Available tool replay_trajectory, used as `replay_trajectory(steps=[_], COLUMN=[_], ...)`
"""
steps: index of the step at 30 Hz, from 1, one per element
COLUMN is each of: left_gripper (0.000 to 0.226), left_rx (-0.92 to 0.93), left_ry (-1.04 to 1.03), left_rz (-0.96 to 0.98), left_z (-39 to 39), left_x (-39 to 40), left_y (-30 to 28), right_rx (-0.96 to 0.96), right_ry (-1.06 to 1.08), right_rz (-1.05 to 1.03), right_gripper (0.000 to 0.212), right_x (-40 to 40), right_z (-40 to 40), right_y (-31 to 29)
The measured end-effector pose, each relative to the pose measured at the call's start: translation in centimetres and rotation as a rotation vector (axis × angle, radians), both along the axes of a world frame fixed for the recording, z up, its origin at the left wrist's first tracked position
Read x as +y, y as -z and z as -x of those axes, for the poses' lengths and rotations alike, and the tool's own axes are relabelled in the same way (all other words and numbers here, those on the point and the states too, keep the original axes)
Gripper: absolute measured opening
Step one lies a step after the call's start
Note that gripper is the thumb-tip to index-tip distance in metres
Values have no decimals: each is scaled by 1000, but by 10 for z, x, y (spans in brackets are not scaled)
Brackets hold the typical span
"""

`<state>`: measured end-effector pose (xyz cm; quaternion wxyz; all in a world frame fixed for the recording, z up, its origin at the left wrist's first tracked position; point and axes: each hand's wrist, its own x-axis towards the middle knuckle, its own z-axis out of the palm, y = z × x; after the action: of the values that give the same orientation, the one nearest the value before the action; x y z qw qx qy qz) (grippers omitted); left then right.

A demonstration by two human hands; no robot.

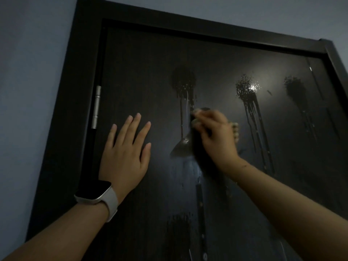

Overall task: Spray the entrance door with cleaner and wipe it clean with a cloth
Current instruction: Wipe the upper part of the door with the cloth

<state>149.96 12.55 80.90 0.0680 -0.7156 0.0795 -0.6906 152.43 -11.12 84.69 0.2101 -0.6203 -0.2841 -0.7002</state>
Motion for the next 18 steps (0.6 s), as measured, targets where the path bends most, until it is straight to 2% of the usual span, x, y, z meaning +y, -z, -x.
replay_trajectory(steps=[3, 4, 6, 9, 11, 12, 14, 16, 18], left_gripper=[56, 56, 56, 55, 55, 55, 55, 55, 55], left_rx=[-5, -7, -14, -26, -23, -21, -18, -13, -17], left_ry=[5, 4, 3, 5, 8, 9, 2, -2, 10], left_rz=[0, -1, -7, -7, -7, -7, -7, -7, -7], left_z=[0, 0, 0, -2, -2, -2, 0, 0, 0], left_x=[0, 1, 1, 1, 0, 0, 0, 0, 0], left_y=[1, 0, 0, 1, 0, 0, 0, 0, 1], right_rx=[-81, -85, -95, -32, -15, -31, -84, -89, -97], right_ry=[-24, -4, 43, 90, 87, 76, 47, 67, 97], right_rz=[426, 502, 433, 33, -48, 16, 274, 468, 398], right_gripper=[30, 32, 32, 25, 27, 29, 33, 37, 32], right_x=[27, 22, 1, -29, -15, 1, 23, 19, -1], right_z=[8, 11, 8, -2, -3, 0, 10, 15, 11], right_y=[34, 34, 15, -29, -37, -32, -6, 10, -5])
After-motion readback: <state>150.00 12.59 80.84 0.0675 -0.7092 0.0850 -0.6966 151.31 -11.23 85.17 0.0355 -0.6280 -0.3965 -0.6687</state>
